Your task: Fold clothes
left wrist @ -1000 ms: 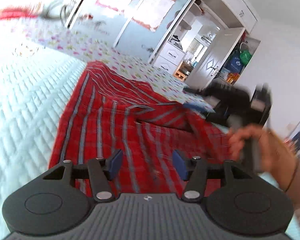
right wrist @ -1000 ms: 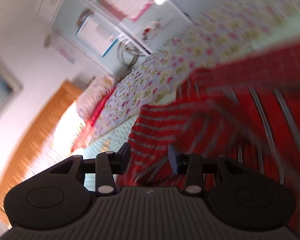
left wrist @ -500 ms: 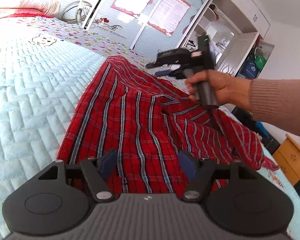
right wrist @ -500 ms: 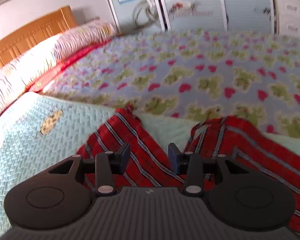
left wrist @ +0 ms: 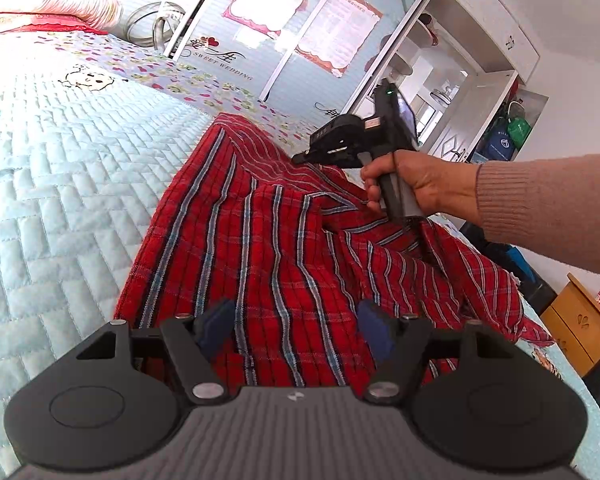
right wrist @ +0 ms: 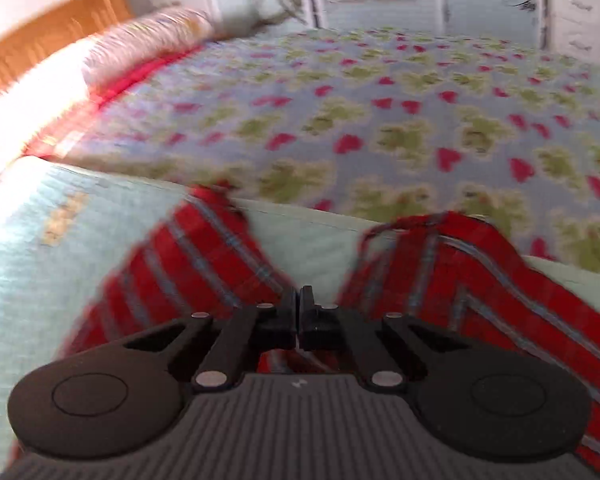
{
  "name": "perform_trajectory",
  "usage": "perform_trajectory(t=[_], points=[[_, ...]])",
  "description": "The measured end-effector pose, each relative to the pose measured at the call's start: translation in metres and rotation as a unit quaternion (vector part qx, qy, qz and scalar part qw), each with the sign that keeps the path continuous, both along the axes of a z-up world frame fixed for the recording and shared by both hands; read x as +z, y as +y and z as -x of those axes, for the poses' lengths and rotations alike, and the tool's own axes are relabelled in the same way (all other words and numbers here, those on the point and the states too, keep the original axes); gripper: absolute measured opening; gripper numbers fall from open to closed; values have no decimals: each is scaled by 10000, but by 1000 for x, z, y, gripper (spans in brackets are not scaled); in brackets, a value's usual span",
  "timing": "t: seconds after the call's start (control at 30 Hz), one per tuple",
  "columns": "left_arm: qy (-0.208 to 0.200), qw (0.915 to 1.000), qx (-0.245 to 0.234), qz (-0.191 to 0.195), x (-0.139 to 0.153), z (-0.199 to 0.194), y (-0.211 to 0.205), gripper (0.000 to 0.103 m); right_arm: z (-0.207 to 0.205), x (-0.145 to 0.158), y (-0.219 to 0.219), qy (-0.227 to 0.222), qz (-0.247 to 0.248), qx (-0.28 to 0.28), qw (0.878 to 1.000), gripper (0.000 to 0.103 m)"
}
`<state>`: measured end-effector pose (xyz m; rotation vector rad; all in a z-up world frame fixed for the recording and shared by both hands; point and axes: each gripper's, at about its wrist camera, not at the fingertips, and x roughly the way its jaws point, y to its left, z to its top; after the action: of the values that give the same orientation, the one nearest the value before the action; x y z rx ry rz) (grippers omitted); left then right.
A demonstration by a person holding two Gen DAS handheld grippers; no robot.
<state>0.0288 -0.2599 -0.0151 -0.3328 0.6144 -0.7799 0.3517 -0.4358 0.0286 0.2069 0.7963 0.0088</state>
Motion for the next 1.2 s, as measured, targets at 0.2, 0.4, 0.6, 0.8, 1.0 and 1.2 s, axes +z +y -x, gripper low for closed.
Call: perform_trajectory(t=[0.2,0.4,0.6,0.8,1.0,1.2], points=[[24,10000,-11,29,-1,-1,0,71,40,18,-15,-624,-514,-542,9952,25],[28,10000,-8,-22,-1,-1,-2,71,194,65,-102,-1387,-1790,-1215,9664,38],[44,9999,-8,-119,1,-1,-4,71,382,85,-162,-1483,-2712,-2393,9204,48],[35,9996,-3,-272,3,-1,-7,71,482,48,-153,-1068,-3297,-3494,8706,55],[25,9994,-2,-355,4,0,-9,71,476,-13,-149,-934,-3252,-3725,8641,57],[11,9993,7,-384,4,1,-10,71,453,-40,-132,-1258,-3076,-3583,8725,55]])
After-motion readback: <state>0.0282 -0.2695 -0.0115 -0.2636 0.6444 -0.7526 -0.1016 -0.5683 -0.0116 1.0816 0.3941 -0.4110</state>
